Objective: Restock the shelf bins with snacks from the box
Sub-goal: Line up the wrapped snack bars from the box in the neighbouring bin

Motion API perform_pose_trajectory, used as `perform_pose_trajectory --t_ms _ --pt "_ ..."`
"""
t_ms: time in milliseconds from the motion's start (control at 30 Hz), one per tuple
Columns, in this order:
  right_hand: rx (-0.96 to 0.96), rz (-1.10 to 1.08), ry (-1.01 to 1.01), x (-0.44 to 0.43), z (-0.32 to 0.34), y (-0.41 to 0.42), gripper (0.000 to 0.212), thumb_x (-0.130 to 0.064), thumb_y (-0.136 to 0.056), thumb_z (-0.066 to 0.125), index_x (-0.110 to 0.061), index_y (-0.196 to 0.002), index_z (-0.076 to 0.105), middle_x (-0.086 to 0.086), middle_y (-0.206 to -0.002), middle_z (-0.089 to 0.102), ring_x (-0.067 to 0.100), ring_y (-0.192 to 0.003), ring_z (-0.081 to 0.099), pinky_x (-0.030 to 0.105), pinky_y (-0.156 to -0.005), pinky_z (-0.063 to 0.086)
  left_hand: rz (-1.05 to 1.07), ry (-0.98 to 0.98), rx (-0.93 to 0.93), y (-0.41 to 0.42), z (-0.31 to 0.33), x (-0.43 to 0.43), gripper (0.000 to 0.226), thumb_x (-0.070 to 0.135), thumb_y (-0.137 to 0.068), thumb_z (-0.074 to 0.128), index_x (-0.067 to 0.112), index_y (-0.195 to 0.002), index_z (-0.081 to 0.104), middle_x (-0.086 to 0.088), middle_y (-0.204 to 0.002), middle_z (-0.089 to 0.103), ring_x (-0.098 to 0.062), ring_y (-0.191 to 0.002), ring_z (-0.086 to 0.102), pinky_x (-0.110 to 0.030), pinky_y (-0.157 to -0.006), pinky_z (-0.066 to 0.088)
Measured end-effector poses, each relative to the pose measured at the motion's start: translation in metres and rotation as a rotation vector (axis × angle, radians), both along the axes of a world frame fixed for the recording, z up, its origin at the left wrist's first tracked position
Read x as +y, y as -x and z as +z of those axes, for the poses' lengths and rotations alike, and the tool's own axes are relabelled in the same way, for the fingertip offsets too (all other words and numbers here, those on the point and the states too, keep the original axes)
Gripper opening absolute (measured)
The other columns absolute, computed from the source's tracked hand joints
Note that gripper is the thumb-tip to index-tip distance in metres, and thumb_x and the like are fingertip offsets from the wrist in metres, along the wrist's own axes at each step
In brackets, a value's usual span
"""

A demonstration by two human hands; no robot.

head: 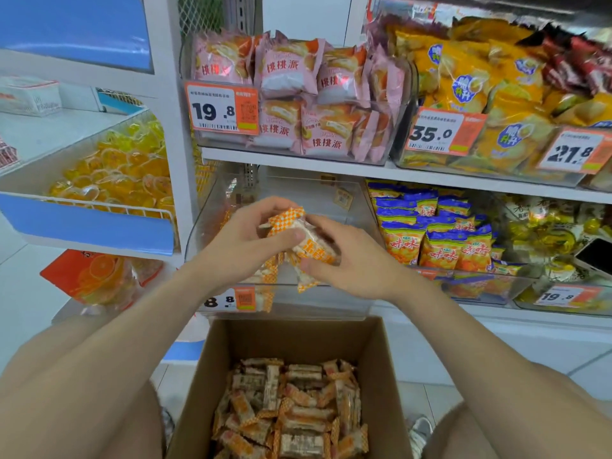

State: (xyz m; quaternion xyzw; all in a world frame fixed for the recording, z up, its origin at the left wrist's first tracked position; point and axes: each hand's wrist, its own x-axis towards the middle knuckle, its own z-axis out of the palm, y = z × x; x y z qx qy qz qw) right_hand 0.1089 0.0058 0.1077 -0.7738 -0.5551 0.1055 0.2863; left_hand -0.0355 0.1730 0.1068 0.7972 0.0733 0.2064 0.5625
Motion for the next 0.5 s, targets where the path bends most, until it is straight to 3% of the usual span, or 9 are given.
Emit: perform_pose_trajectory --t_ms 67,167,267,333,433,500 --pt "0.189 -0.001 0.004 0.011 0.003 -0.019 0.087 -0.038 -0.088 0.084 -0.02 -0.16 0.038 -0.001 -0.143 0.063 0.008 -0.125 0.063 0.029 -0.105 0.052 -0.027 0.019 0.003 -0.012 -0.003 0.011 0.029 0.023 -0.097 0.074 0.024 -0.125 0.065 -0.003 -0.115 0.071 -0.025 -0.103 0.071 -0.048 -0.096 0.058" --pt "0.283 -0.04 0.027 0.03 -0.001 -0.045 0.093 -0.037 -0.08 0.091 -0.02 -0.156 0.042 0.003 -0.125 0.07 0.014 -0.107 0.072 0.032 -0.095 0.056 -0.032 -0.072 0.054 -0.033 -0.008 0.031 0.033 0.033 -0.097 0.075 0.029 -0.127 0.063 0.004 -0.12 0.069 -0.019 -0.11 0.069 -0.043 -0.098 0.056" --pt "-0.086 -0.123 0.169 0.047 -0.013 -0.062 0.079 -0.046 -0.08 0.086 -0.021 -0.146 0.052 -0.003 -0.128 0.063 0.018 -0.118 0.063 0.032 -0.098 0.049 -0.007 -0.277 0.232 -0.053 -0.021 0.052 0.049 0.044 -0.091 0.08 0.039 -0.133 0.056 0.006 -0.129 0.064 -0.016 -0.12 0.062 -0.047 -0.107 0.05" --pt "-0.356 -0.11 0.334 0.055 -0.026 -0.067 0.063 -0.046 -0.082 0.078 -0.024 -0.136 0.055 0.002 -0.131 0.065 0.028 -0.125 0.06 0.04 -0.099 0.05 -0.029 -0.449 0.432 -0.061 -0.029 0.061 0.064 0.037 -0.091 0.081 0.039 -0.145 0.046 0.001 -0.139 0.057 -0.021 -0.124 0.06 -0.048 -0.108 0.048" --pt "-0.457 -0.065 0.57 0.066 -0.049 -0.068 0.069 -0.045 -0.087 0.077 -0.023 -0.144 0.046 0.006 -0.144 0.056 0.032 -0.135 0.051 0.051 -0.107 0.04 -0.064 -0.708 0.652 -0.069 -0.039 0.067 0.069 0.027 -0.094 0.072 0.03 -0.153 0.036 -0.004 -0.155 0.044 -0.025 -0.135 0.051 -0.044 -0.109 0.046" --pt "-0.442 -0.053 0.587 0.072 -0.061 -0.066 0.076 -0.048 -0.086 0.08 -0.024 -0.148 0.045 0.005 -0.147 0.055 0.032 -0.137 0.049 0.053 -0.11 0.039 -0.078 -0.74 0.664 -0.071 -0.041 0.065 0.062 0.028 -0.093 0.07 0.03 -0.147 0.041 -0.003 -0.147 0.045 -0.023 -0.126 0.051 -0.038 -0.099 0.045"
